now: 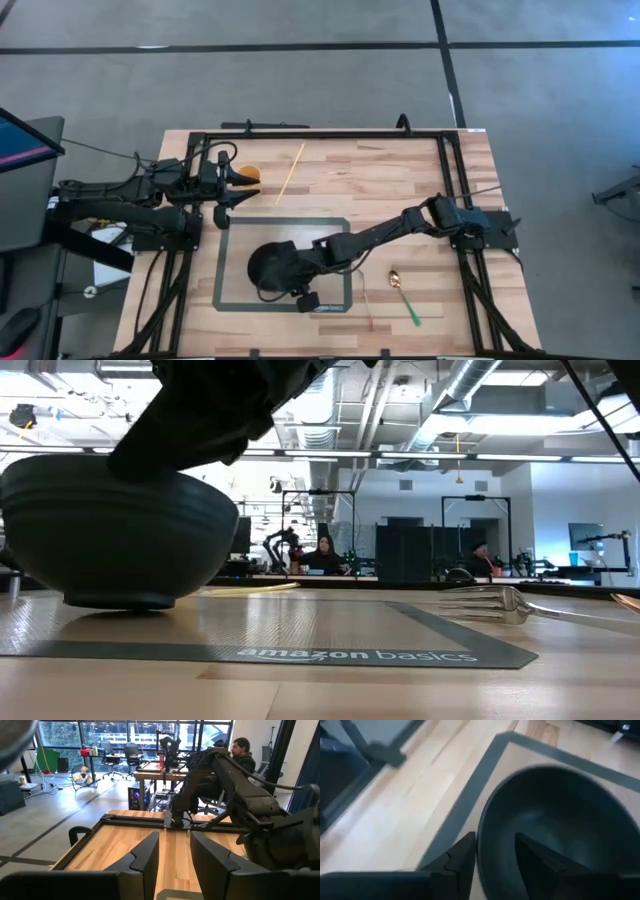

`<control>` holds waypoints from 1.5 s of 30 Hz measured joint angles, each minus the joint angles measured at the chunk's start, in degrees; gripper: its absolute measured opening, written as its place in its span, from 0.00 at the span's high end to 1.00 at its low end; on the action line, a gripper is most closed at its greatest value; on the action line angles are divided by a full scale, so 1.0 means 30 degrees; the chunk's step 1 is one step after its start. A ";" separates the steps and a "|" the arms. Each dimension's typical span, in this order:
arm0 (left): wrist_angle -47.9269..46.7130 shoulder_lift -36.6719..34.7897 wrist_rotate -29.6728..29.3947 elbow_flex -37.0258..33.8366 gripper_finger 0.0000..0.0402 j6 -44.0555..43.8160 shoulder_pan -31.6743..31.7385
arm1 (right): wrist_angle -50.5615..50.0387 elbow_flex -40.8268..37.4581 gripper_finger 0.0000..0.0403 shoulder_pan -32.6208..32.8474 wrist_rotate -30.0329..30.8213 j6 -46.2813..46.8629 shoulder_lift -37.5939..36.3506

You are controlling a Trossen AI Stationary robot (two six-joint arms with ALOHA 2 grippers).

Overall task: Pick & Place Utensil
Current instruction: Put the black bowl in the center of the silicone mat, then put the orange fork into the black bowl

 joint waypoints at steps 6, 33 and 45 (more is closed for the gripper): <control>-0.0006 0.0000 0.0000 0.0000 0.72 0.0000 0.0002 | -0.1324 0.1302 0.59 0.0045 0.0060 -0.0019 -0.0925; 0.0000 -0.0007 0.0005 0.0000 0.72 0.0000 -0.0005 | -0.3834 -1.2085 0.66 0.3109 0.6606 1.2343 -1.4665; 0.0013 0.0170 0.0006 0.0000 0.72 0.0000 -0.0004 | -0.2471 -1.5256 0.66 0.6504 0.6764 2.1569 -1.3727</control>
